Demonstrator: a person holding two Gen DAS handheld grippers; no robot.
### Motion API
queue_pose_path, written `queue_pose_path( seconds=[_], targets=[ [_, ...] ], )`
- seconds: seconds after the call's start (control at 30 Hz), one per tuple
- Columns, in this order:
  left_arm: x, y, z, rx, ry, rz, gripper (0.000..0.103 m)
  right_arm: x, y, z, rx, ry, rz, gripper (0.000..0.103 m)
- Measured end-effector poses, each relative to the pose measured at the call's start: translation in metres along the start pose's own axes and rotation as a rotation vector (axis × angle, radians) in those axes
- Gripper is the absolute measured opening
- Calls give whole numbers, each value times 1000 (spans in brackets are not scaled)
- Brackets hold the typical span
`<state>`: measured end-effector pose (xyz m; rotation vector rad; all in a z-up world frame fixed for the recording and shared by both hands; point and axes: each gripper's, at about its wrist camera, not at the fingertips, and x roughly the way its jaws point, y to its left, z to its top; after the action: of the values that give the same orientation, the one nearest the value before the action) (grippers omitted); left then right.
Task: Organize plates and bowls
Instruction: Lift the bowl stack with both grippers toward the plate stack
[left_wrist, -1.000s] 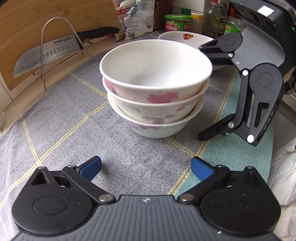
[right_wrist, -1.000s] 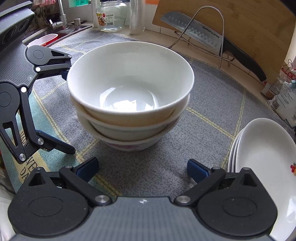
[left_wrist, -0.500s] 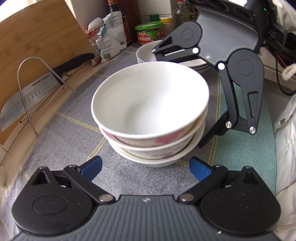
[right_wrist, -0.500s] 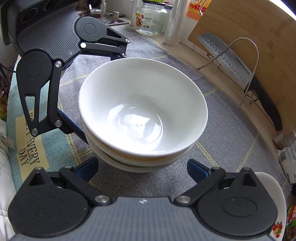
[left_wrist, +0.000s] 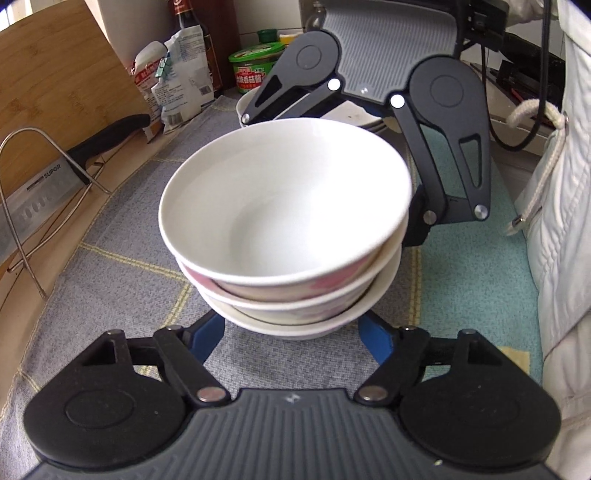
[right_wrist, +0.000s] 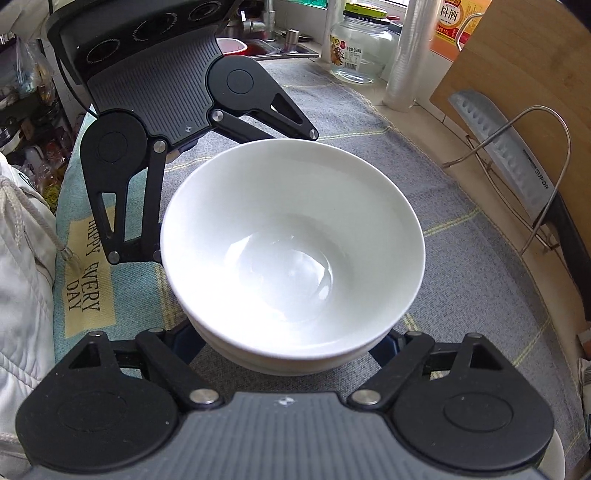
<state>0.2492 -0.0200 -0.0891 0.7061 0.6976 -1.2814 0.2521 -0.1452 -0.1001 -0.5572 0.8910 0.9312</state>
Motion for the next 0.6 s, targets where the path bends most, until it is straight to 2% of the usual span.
queue_pose_path(
  seconds=[0.27, 0.6],
  targets=[
    [3, 1, 4, 32, -9, -29, 78, -3, 1, -3, 16, 6, 10, 90],
    [6, 1, 8, 42, 5, -28, 78, -4, 4, -3, 27, 7, -2, 90]
  ],
)
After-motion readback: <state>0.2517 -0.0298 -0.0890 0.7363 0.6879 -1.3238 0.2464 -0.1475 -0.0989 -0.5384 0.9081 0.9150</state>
